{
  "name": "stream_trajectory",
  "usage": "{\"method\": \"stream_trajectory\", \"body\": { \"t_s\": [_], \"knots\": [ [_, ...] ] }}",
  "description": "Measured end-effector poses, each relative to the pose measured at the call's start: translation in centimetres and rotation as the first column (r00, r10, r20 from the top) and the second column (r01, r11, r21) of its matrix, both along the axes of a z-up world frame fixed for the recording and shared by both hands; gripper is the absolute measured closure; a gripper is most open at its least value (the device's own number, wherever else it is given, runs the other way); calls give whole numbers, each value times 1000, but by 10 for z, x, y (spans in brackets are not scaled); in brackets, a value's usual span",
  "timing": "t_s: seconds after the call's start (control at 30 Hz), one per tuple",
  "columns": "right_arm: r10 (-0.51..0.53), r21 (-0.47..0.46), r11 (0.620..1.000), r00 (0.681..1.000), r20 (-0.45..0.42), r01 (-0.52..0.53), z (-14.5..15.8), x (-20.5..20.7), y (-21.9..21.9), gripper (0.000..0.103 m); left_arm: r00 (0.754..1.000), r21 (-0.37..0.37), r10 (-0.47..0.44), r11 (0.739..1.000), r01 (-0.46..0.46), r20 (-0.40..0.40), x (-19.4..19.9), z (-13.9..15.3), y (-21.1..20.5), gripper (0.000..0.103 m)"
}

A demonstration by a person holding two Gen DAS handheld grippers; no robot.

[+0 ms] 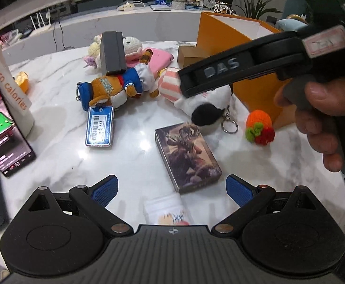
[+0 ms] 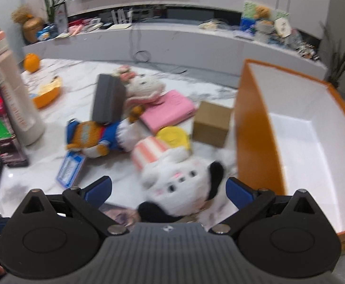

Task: Organize objects
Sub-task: 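Grasp the white tin with the left tool while the right tool grasps the boxed card deck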

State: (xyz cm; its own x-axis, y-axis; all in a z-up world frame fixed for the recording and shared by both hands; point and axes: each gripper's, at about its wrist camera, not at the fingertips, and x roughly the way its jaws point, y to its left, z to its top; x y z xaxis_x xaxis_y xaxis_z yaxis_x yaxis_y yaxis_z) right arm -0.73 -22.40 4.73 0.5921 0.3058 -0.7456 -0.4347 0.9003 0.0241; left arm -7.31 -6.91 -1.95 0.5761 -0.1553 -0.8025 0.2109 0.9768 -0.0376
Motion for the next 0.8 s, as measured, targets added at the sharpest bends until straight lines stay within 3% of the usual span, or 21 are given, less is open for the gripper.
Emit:
{"method": "stream_trajectory", "body": {
  "t_s": [0.2,0.37,0.7,0.8],
  "knots": [
    [76,8,997,996,-51,-76,-9,-15,9,1,999,61,5,998,-8,41,-12,-6,-7,0],
    [66,16,998,989,-132,-65,-27,-16,12,7,1000,57,29,998,-30,11,-15,-19,-2,0],
    [104,-5,994,977,-185,-107,-50,-21,33,16,999,61,38,997,-37,-10,-15,-28,4,0],
    [112,-18,993,973,-204,-118,-58,-19,37,22,999,64,36,997,-34,-21,-14,-31,5,14]
  ]
}}
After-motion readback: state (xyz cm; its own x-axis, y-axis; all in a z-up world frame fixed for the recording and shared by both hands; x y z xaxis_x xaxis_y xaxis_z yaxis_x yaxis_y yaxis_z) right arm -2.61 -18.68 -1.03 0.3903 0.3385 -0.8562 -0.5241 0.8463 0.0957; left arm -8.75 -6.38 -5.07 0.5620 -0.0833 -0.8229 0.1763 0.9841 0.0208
